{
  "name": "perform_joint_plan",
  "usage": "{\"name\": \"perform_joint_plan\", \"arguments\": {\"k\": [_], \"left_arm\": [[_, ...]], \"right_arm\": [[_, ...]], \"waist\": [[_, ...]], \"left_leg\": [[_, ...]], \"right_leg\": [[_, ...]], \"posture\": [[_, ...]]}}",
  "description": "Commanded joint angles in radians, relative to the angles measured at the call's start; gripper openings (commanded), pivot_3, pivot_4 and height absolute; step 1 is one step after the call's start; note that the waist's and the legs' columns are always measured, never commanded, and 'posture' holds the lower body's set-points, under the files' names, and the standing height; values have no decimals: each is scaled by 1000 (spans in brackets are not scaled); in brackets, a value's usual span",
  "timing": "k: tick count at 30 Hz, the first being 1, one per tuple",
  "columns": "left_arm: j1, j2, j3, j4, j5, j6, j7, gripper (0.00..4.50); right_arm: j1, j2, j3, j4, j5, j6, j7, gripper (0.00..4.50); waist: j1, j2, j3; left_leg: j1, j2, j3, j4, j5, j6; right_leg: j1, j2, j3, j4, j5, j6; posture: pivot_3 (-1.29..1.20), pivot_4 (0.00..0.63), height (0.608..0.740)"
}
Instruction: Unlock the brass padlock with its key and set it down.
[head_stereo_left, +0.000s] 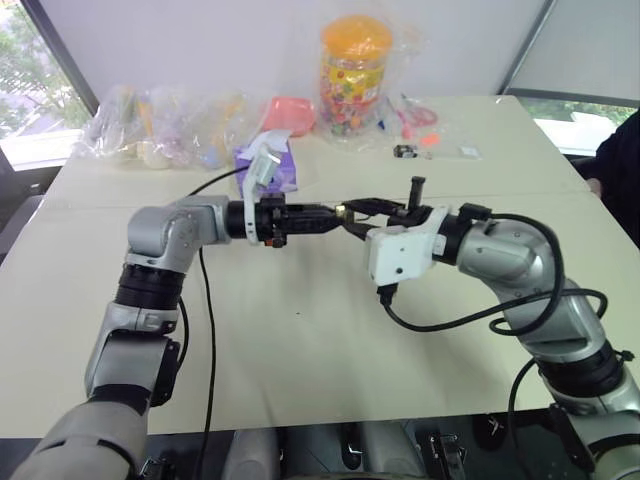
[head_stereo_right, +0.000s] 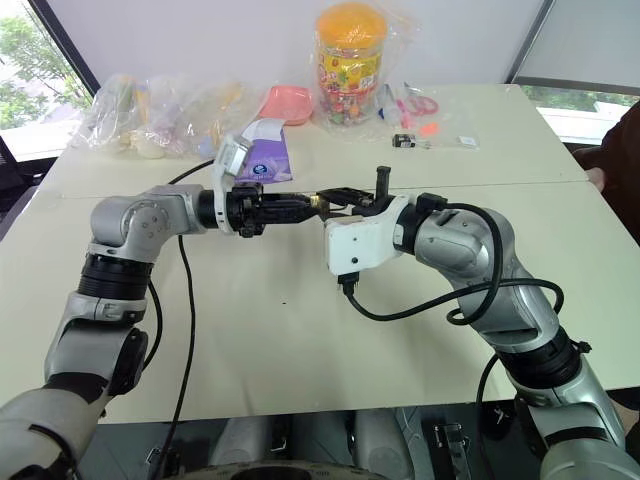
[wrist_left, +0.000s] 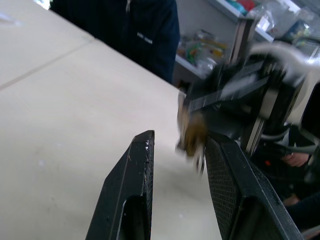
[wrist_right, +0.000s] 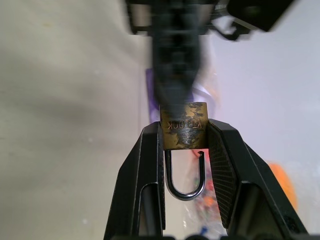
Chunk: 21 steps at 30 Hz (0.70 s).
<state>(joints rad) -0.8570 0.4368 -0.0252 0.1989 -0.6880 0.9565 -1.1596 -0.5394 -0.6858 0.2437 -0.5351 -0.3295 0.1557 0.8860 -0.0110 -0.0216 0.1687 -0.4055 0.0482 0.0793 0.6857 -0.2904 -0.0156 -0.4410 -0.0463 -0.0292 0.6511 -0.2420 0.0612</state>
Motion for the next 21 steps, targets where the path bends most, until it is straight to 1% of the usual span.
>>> {"name": "perform_joint_plan", "arguments": {"k": [1,4,6,7,19,21], "left_arm": [[-14,12,14,-25,-26,17,-13,1502],[-12,12,2,-31,-15,11,-15,2318],[-10,6,-6,-35,3,-10,-5,3215],[-10,3,-10,-34,10,-19,-2,3560],[-1,-11,-26,-34,26,-31,7,3560],[-4,-18,-23,-25,28,-37,14,3014]], "right_arm": [[-9,-2,-14,-38,10,-10,-1,652],[-9,-2,-15,-35,12,-11,-1,652],[-11,-2,-14,-36,12,-11,1,652],[-13,-1,-14,-37,12,-10,2,652],[-14,-2,-17,-38,12,-9,3,652],[-14,-3,-18,-38,12,-9,3,652]], "waist": [[0,0,0],[1,0,0],[1,0,0],[0,0,0],[0,0,0],[0,0,0]], "left_leg": [[0,0,0,0,0,0],[0,0,0,0,0,0],[0,0,0,0,0,0],[0,0,0,0,0,0],[0,0,0,0,0,0],[0,0,0,0,0,0]], "right_leg": [[0,0,0,0,0,0],[0,0,0,0,0,0],[0,0,0,0,0,0],[0,0,0,0,0,0],[0,0,0,0,0,0],[0,0,0,0,0,0]], "posture": [[0,150,740],[0,150,740],[0,150,740],[0,150,740],[0,150,740],[0,150,740]]}}
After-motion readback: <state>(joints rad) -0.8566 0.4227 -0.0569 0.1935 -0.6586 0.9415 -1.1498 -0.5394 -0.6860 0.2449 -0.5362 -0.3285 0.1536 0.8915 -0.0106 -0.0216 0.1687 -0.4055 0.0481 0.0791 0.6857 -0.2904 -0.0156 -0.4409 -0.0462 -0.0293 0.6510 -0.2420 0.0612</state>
